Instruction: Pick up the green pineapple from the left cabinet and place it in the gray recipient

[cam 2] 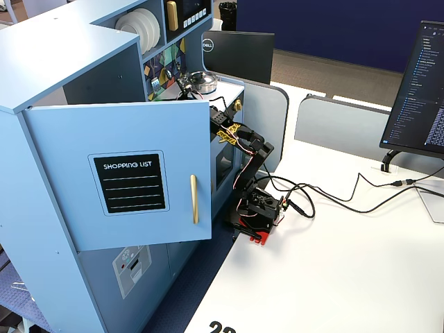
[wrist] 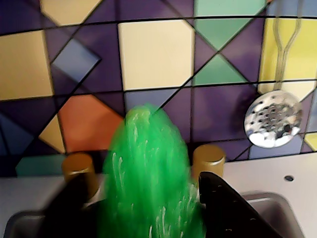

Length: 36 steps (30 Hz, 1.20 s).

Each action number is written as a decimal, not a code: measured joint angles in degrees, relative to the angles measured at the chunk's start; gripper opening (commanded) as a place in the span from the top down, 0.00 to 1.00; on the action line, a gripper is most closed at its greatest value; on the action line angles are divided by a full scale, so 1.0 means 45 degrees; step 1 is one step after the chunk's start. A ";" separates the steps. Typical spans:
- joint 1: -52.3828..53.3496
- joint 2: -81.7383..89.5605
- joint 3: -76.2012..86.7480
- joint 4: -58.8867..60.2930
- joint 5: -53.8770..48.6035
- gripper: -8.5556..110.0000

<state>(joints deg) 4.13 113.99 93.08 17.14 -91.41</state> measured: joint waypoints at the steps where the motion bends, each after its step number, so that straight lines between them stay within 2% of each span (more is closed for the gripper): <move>1: -0.0059 -0.0020 -0.0078 0.0000 0.0000 0.70; 6: -0.0156 0.0293 -0.0078 0.0566 0.0000 0.72; 10: -0.0195 0.2285 0.0996 0.1797 -0.0195 0.74; 19: -0.0508 1.0312 0.5820 0.7715 -0.0020 0.77; 23: -0.0566 1.2500 0.8203 0.9531 0.0566 0.80; 28: -0.0449 1.2539 1.1367 1.0156 0.0234 0.83; 36: -0.0762 1.2734 1.6113 0.8770 0.0684 0.88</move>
<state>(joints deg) 0.70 171.30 165.59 56.60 -88.33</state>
